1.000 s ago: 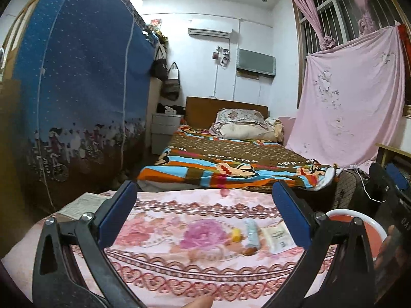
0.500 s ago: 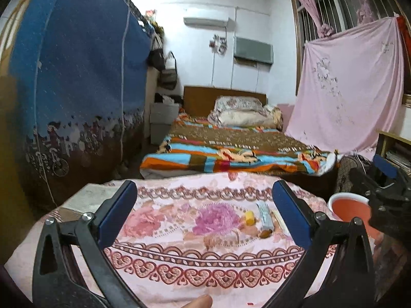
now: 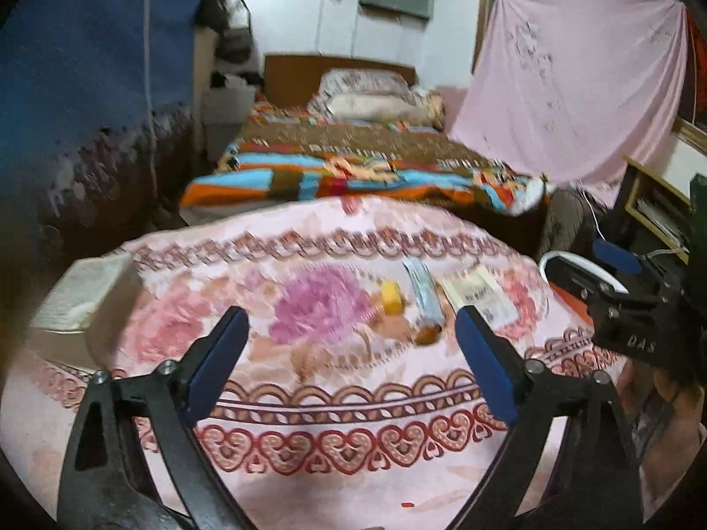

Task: Collect trash
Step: 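Grasp the small brown bottle with the left tool while the right tool grasps the white sachet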

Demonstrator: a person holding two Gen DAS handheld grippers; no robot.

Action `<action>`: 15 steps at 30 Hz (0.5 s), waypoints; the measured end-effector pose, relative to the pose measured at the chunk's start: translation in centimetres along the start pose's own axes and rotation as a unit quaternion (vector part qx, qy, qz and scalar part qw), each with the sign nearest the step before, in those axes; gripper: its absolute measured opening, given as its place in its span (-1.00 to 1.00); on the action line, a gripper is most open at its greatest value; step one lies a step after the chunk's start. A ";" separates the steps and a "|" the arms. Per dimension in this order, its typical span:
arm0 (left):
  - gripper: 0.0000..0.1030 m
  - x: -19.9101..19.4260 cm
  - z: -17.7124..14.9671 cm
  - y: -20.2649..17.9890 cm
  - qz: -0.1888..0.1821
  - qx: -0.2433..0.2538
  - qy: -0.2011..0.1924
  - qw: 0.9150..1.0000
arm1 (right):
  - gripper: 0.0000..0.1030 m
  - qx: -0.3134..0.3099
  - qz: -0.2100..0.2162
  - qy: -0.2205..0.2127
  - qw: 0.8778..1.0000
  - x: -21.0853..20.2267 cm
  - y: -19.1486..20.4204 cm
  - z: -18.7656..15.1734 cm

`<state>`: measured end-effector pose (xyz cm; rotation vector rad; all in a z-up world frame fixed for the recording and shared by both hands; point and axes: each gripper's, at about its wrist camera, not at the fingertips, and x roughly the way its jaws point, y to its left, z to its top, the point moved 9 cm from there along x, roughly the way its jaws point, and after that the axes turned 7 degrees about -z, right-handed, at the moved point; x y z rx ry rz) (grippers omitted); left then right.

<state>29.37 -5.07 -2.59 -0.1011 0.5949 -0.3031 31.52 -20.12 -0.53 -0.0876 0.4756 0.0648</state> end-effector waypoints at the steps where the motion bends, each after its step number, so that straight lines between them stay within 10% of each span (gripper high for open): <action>1: 0.42 0.5 -0.2 -0.2 -0.009 0.000 0.012 1.000 | 1.00 0.005 0.002 0.009 1.000 0.3 -0.1 -0.2; 15: -0.40 5.7 -2.4 -3.2 -0.061 0.026 0.130 0.989 | 1.00 0.032 0.000 0.084 0.996 2.7 -1.2 -1.9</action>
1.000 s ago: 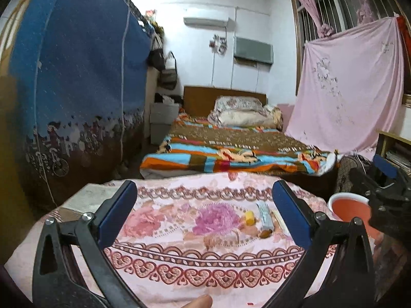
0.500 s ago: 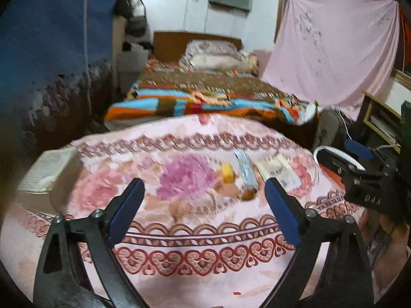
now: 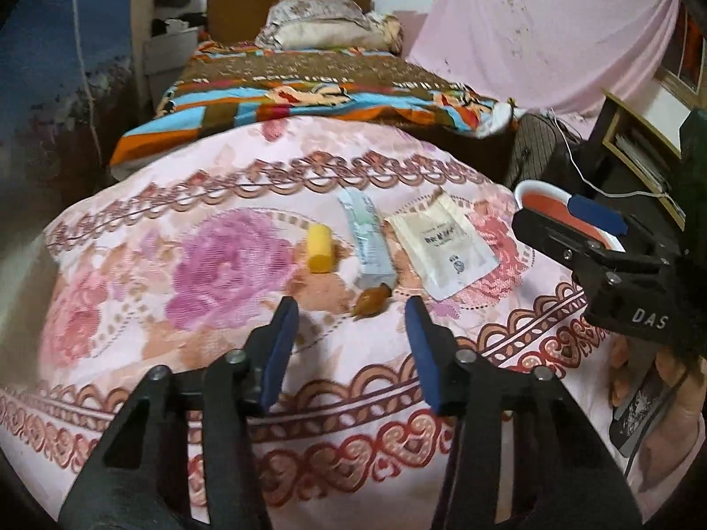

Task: Collect trash
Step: 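Grasp the small brown bottle with the left tool while the right tool grasps the white sachet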

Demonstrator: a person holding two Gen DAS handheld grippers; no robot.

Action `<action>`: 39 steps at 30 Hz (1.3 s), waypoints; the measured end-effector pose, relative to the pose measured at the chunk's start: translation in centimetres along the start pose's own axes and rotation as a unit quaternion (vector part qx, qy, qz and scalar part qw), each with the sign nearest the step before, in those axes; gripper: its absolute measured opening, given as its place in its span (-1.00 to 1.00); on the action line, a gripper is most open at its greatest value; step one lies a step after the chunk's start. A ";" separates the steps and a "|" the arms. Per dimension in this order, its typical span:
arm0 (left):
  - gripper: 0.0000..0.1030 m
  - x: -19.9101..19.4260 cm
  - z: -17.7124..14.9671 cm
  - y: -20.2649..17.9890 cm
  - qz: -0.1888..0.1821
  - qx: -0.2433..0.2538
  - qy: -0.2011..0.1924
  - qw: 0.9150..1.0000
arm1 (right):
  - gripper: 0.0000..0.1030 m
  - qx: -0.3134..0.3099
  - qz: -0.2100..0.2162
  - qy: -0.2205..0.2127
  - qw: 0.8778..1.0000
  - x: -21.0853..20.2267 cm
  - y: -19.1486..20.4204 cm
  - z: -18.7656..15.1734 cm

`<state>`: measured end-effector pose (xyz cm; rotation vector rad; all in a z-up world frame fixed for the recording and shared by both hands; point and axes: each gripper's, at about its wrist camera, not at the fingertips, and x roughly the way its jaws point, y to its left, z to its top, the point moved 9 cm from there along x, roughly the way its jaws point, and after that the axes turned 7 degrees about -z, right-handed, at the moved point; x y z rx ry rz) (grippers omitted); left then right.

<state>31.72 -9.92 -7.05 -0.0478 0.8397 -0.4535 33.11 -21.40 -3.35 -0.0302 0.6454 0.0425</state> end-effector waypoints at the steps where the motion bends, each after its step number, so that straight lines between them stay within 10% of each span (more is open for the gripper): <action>1: -0.44 0.3 0.0 -0.1 0.000 0.002 0.005 1.000 | 1.00 0.001 0.000 0.002 1.000 0.1 0.0 0.0; 13: -1.00 1.3 0.1 0.4 0.020 -0.004 0.019 1.000 | 1.00 -0.002 0.015 0.024 1.000 0.9 0.4 -0.4; 25: -1.00 -1.4 -1.0 3.5 -0.001 -0.097 -0.027 0.995 | 1.00 -0.033 0.041 0.038 0.998 1.3 2.3 -1.0; 29: -1.00 -1.7 -1.3 4.3 -0.009 -0.125 -0.039 0.991 | 0.64 -0.062 0.063 0.041 0.995 1.3 4.0 -1.2; 39: -1.00 -1.5 -1.7 4.8 -0.027 -0.155 -0.044 0.987 | 0.43 -0.119 0.055 0.102 0.986 4.1 6.8 -3.0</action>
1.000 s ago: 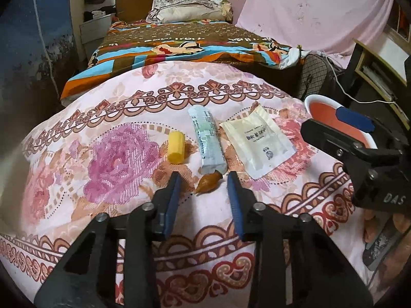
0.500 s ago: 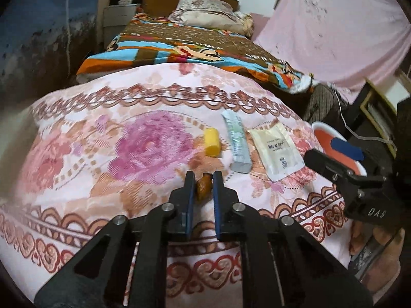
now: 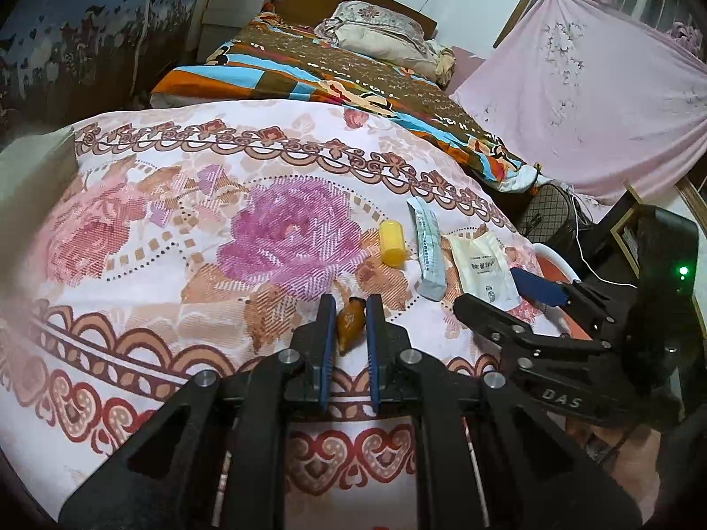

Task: Collect trash
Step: 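Grasp the small brown bottle with the left tool while the right tool grasps the white sachet, then lift both held items and carry them over the orange basin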

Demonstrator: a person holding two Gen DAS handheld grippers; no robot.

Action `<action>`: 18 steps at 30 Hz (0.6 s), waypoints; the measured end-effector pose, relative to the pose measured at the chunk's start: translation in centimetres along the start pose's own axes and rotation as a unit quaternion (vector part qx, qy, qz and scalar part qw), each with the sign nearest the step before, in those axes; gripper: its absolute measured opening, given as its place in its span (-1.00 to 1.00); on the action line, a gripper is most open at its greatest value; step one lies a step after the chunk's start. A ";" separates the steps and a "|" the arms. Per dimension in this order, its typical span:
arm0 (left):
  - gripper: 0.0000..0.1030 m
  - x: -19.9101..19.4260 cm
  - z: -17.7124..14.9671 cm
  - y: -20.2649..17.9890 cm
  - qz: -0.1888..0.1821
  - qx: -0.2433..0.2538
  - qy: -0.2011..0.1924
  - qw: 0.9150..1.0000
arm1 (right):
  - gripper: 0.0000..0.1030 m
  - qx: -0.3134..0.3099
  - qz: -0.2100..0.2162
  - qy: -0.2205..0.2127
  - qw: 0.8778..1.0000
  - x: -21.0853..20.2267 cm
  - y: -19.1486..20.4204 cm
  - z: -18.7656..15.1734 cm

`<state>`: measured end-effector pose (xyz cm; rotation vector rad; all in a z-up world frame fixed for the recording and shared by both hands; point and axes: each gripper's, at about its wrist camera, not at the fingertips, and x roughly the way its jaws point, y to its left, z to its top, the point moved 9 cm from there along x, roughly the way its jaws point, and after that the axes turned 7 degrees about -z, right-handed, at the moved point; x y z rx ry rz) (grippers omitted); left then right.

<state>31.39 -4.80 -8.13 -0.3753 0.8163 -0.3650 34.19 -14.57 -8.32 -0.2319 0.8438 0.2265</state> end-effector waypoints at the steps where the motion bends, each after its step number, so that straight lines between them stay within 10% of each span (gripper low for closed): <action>1: -1.00 0.0 0.0 0.0 0.000 0.000 0.001 1.000 | 0.41 -0.002 -0.002 0.004 1.000 0.2 0.0 -0.1; 18: -1.00 -0.6 0.2 -0.6 0.033 0.029 -0.005 0.999 | -0.23 0.006 0.006 -0.001 1.000 -0.1 -0.3 -0.2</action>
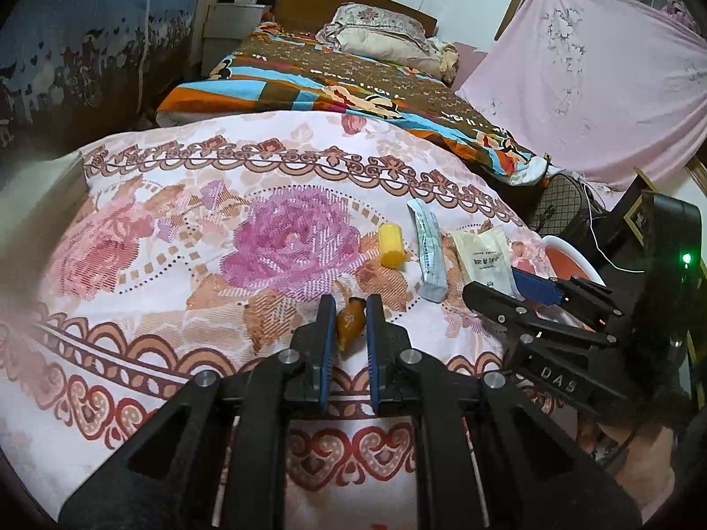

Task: Collect trash
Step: 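Lift both held items and carry them over the orange basin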

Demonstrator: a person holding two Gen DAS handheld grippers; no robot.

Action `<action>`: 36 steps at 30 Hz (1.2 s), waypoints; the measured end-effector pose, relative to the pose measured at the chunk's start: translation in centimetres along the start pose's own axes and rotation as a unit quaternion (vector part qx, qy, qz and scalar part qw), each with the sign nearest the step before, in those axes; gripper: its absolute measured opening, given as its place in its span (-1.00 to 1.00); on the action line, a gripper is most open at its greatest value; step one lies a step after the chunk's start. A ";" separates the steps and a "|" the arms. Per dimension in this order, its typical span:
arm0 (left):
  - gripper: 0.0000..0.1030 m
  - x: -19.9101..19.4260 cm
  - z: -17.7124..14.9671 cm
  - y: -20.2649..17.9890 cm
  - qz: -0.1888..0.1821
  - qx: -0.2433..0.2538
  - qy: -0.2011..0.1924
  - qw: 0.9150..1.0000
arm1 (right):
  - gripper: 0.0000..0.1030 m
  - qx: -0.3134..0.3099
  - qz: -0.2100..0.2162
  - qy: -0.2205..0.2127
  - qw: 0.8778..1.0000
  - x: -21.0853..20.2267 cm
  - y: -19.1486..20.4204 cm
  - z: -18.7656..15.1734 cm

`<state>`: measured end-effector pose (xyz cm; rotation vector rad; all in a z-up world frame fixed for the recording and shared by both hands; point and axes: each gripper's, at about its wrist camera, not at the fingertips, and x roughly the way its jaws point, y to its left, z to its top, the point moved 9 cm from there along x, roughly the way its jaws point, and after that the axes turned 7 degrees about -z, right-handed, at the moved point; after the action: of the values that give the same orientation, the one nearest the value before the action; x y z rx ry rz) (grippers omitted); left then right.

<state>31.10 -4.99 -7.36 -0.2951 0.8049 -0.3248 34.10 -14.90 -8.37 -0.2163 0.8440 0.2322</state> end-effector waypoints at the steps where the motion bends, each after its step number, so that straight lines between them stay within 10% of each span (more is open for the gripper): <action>1: -1.00 -0.1 0.0 0.0 0.001 0.001 -0.001 1.000 | -0.24 0.005 0.005 0.001 1.000 0.0 -0.1 0.0; 18: -1.00 -3.8 1.3 -2.5 0.001 0.056 -0.091 0.994 | -0.28 0.034 0.022 -0.154 0.987 -6.3 -0.8 2.1; 36: -1.00 -9.5 4.4 -13.7 -0.038 0.196 -0.251 0.947 | -0.28 0.102 -0.048 -0.384 0.917 -18.0 -7.6 2.6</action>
<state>25.89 -13.11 6.90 -0.0261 0.2161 -0.4501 26.52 -23.54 7.67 0.0391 0.0698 0.1173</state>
